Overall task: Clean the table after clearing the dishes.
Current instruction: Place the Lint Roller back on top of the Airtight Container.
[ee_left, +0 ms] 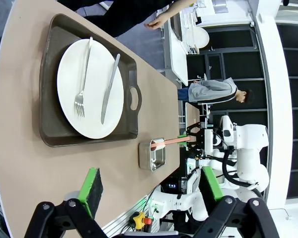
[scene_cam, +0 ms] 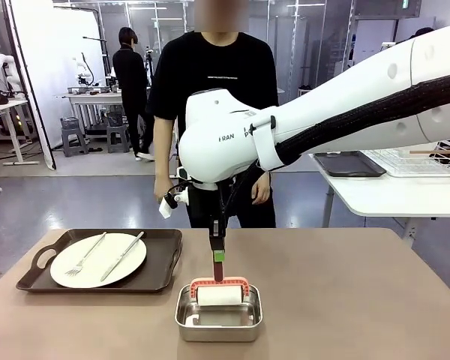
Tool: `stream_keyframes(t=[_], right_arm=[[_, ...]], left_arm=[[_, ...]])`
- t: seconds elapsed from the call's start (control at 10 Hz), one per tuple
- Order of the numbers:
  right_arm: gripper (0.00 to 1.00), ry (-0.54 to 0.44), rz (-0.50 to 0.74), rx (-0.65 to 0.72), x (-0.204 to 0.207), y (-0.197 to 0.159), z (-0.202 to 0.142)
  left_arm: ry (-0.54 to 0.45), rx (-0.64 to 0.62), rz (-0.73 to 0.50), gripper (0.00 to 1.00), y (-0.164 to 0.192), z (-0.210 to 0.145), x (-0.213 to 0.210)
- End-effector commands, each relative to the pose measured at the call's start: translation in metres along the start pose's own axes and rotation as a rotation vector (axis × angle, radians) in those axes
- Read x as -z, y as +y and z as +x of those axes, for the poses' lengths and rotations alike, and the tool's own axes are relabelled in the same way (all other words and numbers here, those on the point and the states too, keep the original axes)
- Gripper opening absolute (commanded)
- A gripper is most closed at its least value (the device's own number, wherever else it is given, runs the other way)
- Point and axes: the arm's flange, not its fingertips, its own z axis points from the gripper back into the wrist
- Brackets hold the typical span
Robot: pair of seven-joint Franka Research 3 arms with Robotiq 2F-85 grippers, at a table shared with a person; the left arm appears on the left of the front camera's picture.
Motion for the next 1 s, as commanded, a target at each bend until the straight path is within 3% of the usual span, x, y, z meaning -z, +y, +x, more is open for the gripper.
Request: stream_keyframes(t=[0.0, 0.9], right_arm=[[0.23, -0.046, -0.057, 0.032, 0.009, -0.015, 0.003], [0.23, -0.052, -0.055, 0.033, 0.034, -0.026, -0.008]], left_arm=[[-0.004, 0.011, -0.004, 1.00, 0.000, -0.001, -0.003], [-0.004, 0.011, -0.004, 1.00, 0.000, -0.001, -0.003]])
